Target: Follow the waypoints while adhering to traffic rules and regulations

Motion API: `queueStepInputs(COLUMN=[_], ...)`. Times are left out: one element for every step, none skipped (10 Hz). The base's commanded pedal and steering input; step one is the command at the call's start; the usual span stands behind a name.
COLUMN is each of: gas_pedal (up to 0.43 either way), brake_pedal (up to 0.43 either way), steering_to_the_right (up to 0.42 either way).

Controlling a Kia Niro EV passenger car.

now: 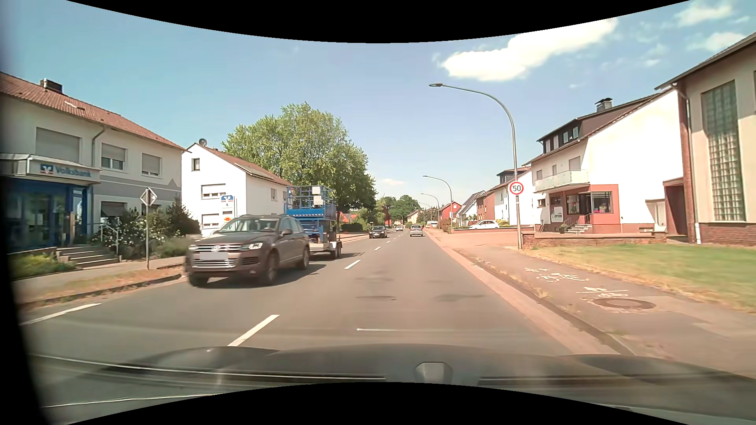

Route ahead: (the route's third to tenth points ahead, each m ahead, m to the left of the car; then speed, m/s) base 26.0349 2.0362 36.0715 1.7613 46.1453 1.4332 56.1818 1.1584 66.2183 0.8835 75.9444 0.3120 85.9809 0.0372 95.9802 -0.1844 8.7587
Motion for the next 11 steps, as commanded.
queueStepInputs(gas_pedal=[0.067,0.110,0.150,0.177,0.197,0.220,0.240,0.240,0.240,0.240,0.248], brake_pedal=[0.006,0.006,0.006,0.006,0.006,0.006,0.006,0.006,0.006,0.006,0.006], steering_to_the_right=[0.011,0.011,0.011,0.011,0.010,0.010,0.009,0.009,0.008,0.009,0.009])
